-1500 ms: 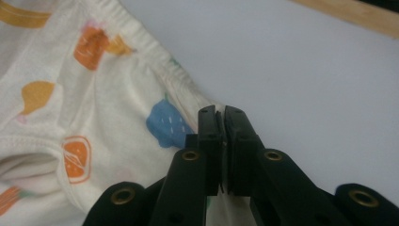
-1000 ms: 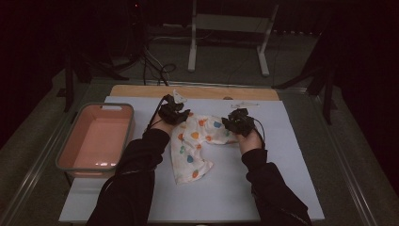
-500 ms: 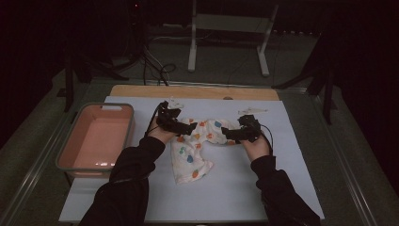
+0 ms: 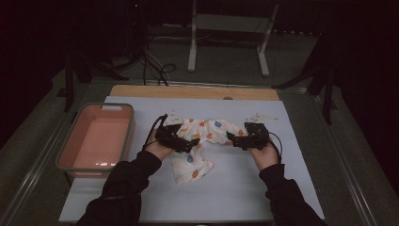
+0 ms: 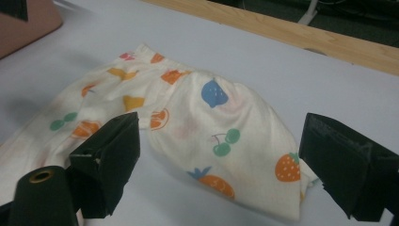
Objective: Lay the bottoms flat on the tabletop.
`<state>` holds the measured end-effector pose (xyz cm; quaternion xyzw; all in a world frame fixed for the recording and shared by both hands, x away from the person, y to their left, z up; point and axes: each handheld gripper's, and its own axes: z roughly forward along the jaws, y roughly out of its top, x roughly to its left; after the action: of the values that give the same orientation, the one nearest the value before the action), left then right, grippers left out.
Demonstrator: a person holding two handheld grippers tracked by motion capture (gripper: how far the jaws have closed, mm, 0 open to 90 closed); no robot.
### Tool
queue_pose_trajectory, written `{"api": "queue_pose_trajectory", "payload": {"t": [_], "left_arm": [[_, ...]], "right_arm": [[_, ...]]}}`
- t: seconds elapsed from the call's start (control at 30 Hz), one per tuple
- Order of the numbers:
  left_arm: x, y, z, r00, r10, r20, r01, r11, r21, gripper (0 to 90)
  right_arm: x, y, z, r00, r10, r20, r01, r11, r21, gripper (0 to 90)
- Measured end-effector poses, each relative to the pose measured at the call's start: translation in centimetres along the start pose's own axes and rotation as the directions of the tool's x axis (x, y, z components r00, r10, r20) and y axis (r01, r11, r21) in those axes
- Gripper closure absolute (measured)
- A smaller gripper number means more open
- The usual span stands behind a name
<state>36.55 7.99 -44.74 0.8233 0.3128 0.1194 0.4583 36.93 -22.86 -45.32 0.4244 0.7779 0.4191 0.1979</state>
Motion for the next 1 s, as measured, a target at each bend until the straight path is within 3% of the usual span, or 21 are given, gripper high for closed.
{"api": "queue_pose_trajectory", "payload": {"t": [0.1,0.2,0.33,0.6,1.0], "left_arm": [[-1.2,-0.5,-0.9,0.9989,0.023,0.04,-0.022,0.9997,-0.001,0.8],[-1.5,-0.7,-1.2,0.9984,0.027,0.049,-0.027,0.9996,0.002,0.8],[-2.8,-1.9,-2.7,0.9954,0.031,0.091,-0.029,0.9992,-0.029,0.8],[-4.0,-3.9,-4.4,0.9864,0.061,0.153,-0.054,0.9975,-0.046,0.8],[-5.0,-7.2,-4.9,0.9821,0.065,0.177,-0.064,0.9978,-0.015,0.8]], "right_arm": [[0.1,-0.3,-0.6,1.0,-0.006,-0.006,0.006,1.0,-0.006,13.3],[0.2,-0.4,-0.8,1.0,-0.004,-0.008,0.004,1.0,-0.003,13.3],[0.7,-1.1,-1.9,0.9994,-0.034,-0.013,0.034,0.999,-0.002,13.5],[0.9,-2.8,-2.9,0.9967,-0.061,-0.053,0.059,0.998,-0.036,13.6],[1.2,-5.3,-4.2,0.9956,-0.058,-0.073,0.057,0.998,-0.022,13.6]]}}
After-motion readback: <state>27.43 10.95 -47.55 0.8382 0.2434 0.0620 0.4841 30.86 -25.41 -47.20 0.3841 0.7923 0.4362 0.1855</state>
